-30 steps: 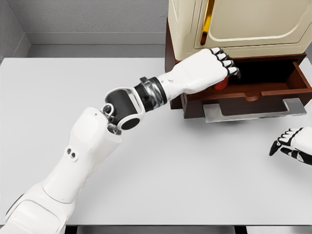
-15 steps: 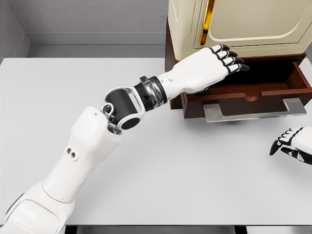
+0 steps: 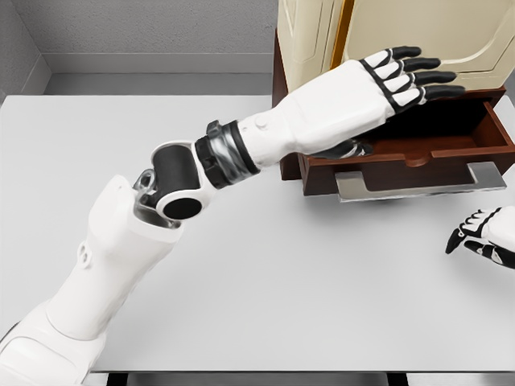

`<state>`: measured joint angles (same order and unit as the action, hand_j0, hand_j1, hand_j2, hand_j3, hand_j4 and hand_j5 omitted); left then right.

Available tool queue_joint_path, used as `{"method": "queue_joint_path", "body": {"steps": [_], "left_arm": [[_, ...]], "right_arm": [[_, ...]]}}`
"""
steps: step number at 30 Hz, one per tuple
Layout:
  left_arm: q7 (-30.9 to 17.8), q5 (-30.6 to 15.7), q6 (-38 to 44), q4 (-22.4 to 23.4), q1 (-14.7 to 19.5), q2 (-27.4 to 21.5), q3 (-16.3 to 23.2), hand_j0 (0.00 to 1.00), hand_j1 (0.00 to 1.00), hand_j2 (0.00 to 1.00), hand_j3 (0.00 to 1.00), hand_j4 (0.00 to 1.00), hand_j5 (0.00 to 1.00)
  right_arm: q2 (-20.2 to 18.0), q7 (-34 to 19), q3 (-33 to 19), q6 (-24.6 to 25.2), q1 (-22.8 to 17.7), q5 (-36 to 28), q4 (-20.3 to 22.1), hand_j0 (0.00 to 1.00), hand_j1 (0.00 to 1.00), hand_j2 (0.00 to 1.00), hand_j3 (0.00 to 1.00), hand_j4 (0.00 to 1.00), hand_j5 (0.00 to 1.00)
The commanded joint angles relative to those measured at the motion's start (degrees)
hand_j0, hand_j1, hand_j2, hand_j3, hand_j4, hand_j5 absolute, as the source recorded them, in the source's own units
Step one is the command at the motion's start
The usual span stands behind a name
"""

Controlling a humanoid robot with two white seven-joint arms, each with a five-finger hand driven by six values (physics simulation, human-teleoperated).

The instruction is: Put the switch into the drawer with left arm, and close the drawer with right arm

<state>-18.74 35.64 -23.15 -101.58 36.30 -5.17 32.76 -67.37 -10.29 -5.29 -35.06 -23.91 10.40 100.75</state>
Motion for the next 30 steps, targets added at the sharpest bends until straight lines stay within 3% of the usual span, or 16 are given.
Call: {"method": "queue_joint_path", "body": {"steps": [1,4,7,10,12,16,21,30], "left_arm": [[0.02,-10.41,-0.15,-1.61,0.0,-3.71,0.29,1.0,1.0,1.0,1.0,1.0,1.0],[-0.86,-27.55,0.03,-1.61,-0.09,-10.38,1.25,1.0,1.0,1.0,1.0,1.0,1.0],[-9.82,-42.66,0.21,-1.61,0.0,-14.78,3.45,1.0,1.0,1.0,1.0,1.0,1.0],[-16.24,-52.86,0.91,-1.52,-0.09,-16.1,3.8,1.0,1.0,1.0,1.0,1.0,1.0],[-16.26,-58.93,5.47,-1.61,0.0,-17.95,5.04,1.0,1.0,1.0,1.0,1.0,1.0],[-16.26,-64.73,14.0,0.06,-0.17,-18.04,1.44,1.0,1.0,1.0,1.0,1.0,1.0],[-16.26,-66.05,20.6,9.12,1.49,-13.99,-1.2,1.0,1.0,1.0,1.0,1.0,1.0],[-16.26,-67.63,25.34,9.38,-0.18,-14.17,-1.03,1.0,1.0,1.0,1.0,1.0,1.0]], "right_arm": [[-0.22,0.01,0.01,0.06,0.0,-0.47,-0.03,0.47,0.47,0.47,0.47,0.47,0.47],[-0.22,0.1,-0.07,0.06,0.09,-0.47,-0.11,0.47,0.47,0.47,0.47,0.47,0.47],[-0.22,0.1,-0.07,0.06,0.18,-0.56,-0.03,0.47,0.47,0.47,0.47,0.47,0.47],[-0.22,0.1,-0.16,0.06,0.26,-0.56,-0.03,0.47,0.47,0.47,0.47,0.47,0.47],[-0.31,0.01,-0.25,0.06,1.14,-1.17,-0.11,0.47,0.47,0.47,0.47,0.47,0.47],[-0.31,0.01,-0.16,0.06,3.25,-1.35,-0.29,0.47,0.47,0.47,0.47,0.47,0.47],[-0.31,0.01,-0.16,0.06,3.34,-1.35,-0.29,0.47,0.47,0.47,0.47,0.47,0.47],[0.31,0.01,0.28,0.06,4.13,-1.35,-0.2,0.47,0.47,0.47,0.47,0.47,0.47]]}}
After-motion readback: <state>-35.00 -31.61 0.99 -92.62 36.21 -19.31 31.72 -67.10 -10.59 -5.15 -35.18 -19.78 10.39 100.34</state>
